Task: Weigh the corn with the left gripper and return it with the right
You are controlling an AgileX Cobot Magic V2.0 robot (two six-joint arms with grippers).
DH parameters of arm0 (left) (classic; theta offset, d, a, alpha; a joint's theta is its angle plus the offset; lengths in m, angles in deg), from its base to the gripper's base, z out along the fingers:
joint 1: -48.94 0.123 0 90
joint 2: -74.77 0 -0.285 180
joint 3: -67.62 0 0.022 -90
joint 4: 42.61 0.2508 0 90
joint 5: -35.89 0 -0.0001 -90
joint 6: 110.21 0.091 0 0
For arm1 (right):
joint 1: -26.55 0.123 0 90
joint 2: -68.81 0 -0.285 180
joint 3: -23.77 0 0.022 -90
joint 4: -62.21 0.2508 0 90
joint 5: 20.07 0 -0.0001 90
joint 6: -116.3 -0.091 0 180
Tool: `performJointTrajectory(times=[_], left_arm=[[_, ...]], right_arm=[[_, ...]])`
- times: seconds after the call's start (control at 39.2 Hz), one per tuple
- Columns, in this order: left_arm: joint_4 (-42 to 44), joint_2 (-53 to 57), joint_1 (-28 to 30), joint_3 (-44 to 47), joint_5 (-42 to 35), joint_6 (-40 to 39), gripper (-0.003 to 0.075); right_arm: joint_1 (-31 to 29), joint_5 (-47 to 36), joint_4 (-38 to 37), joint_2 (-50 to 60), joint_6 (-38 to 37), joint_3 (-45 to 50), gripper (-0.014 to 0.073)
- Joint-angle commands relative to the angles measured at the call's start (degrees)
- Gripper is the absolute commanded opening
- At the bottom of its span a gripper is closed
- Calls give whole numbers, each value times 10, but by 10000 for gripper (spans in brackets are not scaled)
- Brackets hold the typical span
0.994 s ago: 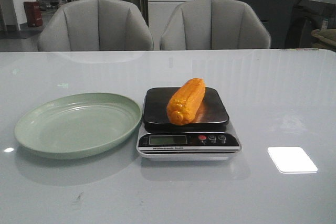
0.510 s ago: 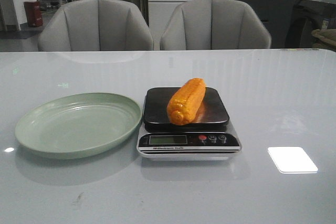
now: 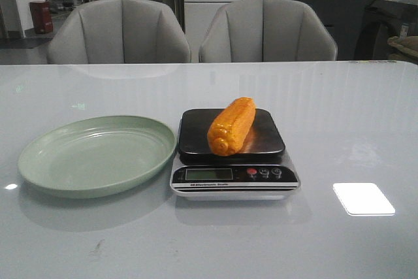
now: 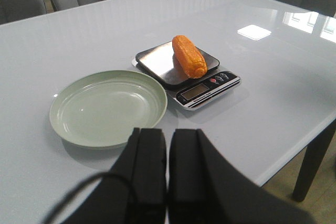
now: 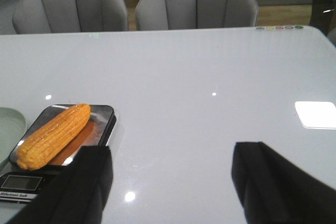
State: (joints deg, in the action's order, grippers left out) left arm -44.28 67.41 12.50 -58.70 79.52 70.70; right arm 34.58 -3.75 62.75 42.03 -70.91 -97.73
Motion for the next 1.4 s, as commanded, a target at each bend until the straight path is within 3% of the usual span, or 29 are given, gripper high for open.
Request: performJointTrajectory(times=[0.0, 0.56, 0.92, 1.38], left_arm=[[-2, 6, 0, -13, -43, 1, 122], [-2, 6, 0, -13, -43, 1, 122], [-2, 6, 0, -13, -43, 1, 122], [-2, 6, 0, -13, -43, 1, 122]], right_arm=[[18, -11, -1, -23, 8, -42, 587], [150, 199, 63, -370, -1, -319, 581], [187, 248, 63, -601, -63, -515, 581], [188, 354, 49, -830, -174, -721, 581]])
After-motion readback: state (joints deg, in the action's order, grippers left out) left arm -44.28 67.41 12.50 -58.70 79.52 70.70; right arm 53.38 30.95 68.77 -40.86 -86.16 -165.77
